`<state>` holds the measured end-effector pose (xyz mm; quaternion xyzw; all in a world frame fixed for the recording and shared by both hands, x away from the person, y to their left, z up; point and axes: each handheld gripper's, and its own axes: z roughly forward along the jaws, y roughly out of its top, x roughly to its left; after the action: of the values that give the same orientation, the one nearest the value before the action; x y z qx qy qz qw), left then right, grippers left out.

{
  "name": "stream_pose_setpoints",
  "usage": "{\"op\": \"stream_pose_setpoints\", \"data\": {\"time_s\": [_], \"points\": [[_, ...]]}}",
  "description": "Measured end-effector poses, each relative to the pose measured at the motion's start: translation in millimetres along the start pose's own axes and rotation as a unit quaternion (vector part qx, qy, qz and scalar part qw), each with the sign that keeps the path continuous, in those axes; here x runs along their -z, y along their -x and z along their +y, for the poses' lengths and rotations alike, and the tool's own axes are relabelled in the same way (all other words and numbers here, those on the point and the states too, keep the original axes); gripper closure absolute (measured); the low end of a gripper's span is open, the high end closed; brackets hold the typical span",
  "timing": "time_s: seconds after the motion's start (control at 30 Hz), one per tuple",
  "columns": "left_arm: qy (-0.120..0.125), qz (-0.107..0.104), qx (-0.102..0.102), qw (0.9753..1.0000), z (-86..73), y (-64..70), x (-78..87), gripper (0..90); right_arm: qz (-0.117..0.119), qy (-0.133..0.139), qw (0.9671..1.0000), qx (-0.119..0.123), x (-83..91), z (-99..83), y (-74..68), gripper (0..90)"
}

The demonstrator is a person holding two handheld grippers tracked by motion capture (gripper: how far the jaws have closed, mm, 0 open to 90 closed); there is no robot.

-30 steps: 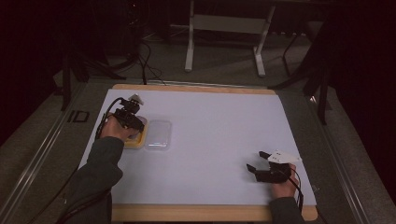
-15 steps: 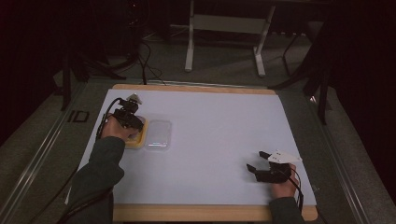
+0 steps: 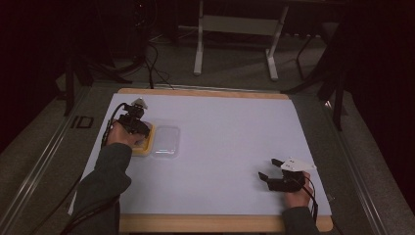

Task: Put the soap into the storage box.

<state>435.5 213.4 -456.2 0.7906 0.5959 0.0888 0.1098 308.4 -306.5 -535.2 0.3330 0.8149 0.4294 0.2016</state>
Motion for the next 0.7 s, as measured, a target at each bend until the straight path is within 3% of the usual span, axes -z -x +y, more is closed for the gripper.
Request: {"op": "stream_pose_setpoints", "data": {"time_s": [0.7], "points": [[-0.003, 0.008, 0.022, 0.9997, -1.9, -6.5, -8.6, 50.0, 0.000, 0.000, 1.0000, 0.001, -0.2, 0.0, -0.3, 22.1]]}}
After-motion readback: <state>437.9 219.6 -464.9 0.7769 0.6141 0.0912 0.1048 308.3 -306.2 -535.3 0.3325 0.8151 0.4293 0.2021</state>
